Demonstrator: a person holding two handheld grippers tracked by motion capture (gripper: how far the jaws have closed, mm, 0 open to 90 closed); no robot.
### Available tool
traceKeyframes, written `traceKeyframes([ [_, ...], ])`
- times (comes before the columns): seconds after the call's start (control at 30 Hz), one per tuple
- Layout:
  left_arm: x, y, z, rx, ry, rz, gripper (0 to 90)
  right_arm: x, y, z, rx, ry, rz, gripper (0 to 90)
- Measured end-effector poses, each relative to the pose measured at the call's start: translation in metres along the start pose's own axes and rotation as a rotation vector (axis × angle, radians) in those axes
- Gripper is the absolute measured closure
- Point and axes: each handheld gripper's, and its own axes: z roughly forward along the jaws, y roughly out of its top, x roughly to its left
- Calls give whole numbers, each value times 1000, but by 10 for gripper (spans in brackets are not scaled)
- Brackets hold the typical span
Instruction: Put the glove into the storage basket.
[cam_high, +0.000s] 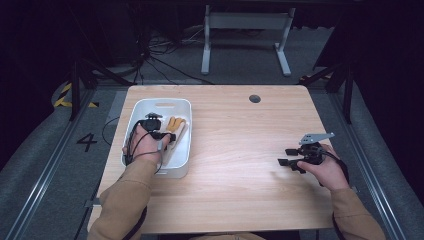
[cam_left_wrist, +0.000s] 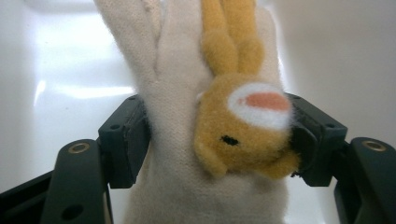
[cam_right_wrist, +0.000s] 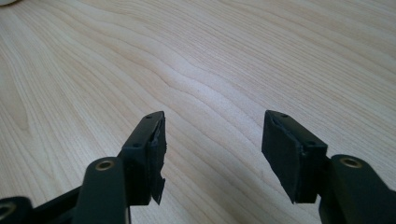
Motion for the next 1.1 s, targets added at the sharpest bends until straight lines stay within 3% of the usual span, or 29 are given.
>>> traceKeyframes([
  [0.07, -1, 3, -5, -19, 7, 4, 310, 1, 0, 0, -7, 2, -6, 406],
  [0.33, -3, 7, -14, -19, 14, 23, 306, 1, 0, 0, -7, 0, -6, 407],
  [0.47, -5, 12, -25, -50, 26, 44, 308, 1, 1, 1, -4, 6, -8, 407],
  [0.87, -25, 19, -55, -134, -34, 113, 325, 1, 4, 1, -11, 1, -11, 406],
  [1.1, -45, 17, -77, -176, -91, 207, 352, 2, 7, 3, -12, 8, -20, 407],
])
